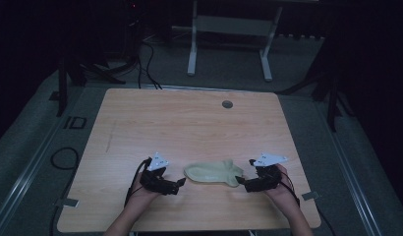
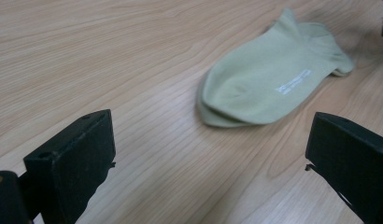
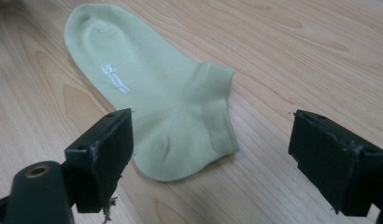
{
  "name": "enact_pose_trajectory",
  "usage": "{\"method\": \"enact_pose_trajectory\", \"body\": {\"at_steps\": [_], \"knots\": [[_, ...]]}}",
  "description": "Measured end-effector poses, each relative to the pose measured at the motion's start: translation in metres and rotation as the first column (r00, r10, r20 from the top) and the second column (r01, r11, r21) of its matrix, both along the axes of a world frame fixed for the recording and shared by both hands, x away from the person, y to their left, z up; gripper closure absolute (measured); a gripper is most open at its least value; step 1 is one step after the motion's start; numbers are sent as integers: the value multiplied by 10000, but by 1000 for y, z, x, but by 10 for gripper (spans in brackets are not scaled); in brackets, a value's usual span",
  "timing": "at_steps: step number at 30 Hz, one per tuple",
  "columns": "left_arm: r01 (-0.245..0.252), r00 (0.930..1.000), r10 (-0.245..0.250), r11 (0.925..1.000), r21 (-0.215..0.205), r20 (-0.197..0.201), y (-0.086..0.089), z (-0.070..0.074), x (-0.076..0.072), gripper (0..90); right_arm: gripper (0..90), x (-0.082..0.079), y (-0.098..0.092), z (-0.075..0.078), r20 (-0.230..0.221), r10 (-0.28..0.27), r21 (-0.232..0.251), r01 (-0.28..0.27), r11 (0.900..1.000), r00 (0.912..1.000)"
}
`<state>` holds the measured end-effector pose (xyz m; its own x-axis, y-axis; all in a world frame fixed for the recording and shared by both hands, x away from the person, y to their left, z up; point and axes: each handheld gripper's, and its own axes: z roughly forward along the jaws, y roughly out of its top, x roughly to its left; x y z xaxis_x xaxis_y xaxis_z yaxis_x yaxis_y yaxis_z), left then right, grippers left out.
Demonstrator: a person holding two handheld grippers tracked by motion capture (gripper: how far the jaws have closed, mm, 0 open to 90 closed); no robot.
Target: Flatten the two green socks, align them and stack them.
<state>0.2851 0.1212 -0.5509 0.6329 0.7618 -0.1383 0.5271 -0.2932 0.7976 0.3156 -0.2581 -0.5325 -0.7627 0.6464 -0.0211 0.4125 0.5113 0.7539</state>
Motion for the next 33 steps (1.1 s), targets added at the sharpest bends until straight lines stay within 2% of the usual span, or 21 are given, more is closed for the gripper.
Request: {"method": "enact_pose_trajectory", "body": {"at_steps": [1,3,8,9,16,21,25,29,33], "knots": [[-29,10000,29,10000,-25,3,1,0,0,17,140,-1,-4,-1,-17,-120,125,120,9998,9999],[-40,10000,40,10000,-69,62,5,0,-3,17,141,-1,-5,-1,-6,-201,128,201,9997,9998],[-96,9994,92,9999,122,328,14,-1,-11,17,141,-3,-14,0,70,-533,104,532,9985,9986],[-138,9993,137,9999,46,359,18,-2,-13,17,141,-4,-16,0,78,-570,105,570,9983,9983],[-357,9988,354,9993,85,351,33,-6,-19,17,141,-7,-34,-3,55,-937,172,935,9955,9956],[-546,9977,542,9985,72,395,44,-8,-24,17,141,-10,-46,-6,-22,-1209,47,1209,9926,9927],[-846,9960,840,9962,194,318,56,-8,-29,17,141,-13,-58,-8,-108,-1461,178,1462,9891,9892],[-1165,9925,1153,9928,281,414,68,-9,-33,17,140,-18,-65,-10,-184,-1601,261,1605,9867,9869],[-1347,9900,1345,9909,10,417,78,-9,-38,17,139,-23,-73,-15,-299,-1795,304,1804,9831,9833]]}}
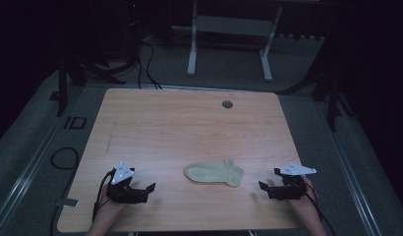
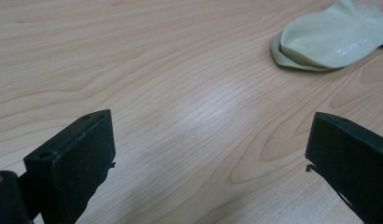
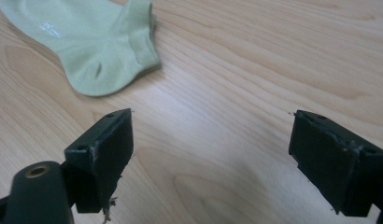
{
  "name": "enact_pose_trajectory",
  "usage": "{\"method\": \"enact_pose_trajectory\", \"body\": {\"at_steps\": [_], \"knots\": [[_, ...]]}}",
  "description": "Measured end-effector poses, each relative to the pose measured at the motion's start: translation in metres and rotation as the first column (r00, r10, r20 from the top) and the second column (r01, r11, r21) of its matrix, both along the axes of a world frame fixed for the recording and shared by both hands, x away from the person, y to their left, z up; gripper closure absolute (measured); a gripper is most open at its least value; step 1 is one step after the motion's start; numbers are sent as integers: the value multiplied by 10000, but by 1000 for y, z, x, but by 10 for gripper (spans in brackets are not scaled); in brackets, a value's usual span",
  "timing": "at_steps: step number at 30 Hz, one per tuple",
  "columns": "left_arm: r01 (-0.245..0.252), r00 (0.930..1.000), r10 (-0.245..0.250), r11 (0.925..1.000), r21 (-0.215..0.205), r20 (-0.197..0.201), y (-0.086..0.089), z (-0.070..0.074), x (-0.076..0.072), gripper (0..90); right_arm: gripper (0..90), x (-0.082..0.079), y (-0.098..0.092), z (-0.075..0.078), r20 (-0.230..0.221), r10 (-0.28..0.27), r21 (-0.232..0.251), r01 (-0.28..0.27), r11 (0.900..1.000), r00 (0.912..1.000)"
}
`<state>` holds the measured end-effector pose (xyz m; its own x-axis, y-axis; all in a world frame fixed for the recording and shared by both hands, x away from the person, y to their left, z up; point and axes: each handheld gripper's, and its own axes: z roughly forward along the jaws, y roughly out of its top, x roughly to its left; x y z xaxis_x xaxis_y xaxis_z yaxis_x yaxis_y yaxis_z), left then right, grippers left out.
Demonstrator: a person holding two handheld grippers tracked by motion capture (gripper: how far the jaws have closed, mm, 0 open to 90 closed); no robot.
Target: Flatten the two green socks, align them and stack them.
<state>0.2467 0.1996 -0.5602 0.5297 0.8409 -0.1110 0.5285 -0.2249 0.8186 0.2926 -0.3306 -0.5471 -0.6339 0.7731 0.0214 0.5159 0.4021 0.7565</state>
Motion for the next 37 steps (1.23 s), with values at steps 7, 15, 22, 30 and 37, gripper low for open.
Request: {"method": "enact_pose_trajectory", "body": {"at_steps": [7,15,22,30,37], "knots": [[-2,10000,2,10000,-73,17,11,1,-10,17,140,-10,-13,-7,-156,-382,286,386,9988,9991],[-152,9993,164,9992,-362,337,22,1,-24,17,141,-23,-29,-9,85,-1084,375,1080,9934,9941],[-519,9978,548,9961,-718,385,37,3,-34,18,141,-30,-44,-10,170,-1696,498,1686,9844,9854],[-1022,9930,1068,9908,-884,498,55,1,-44,18,141,-33,-56,-10,246,-2207,655,2187,9736,9750],[-1205,9908,1241,9906,-649,544,57,-4,-47,18,141,-34,-64,-11,227,-2509,803,2484,9653,9677]]}}
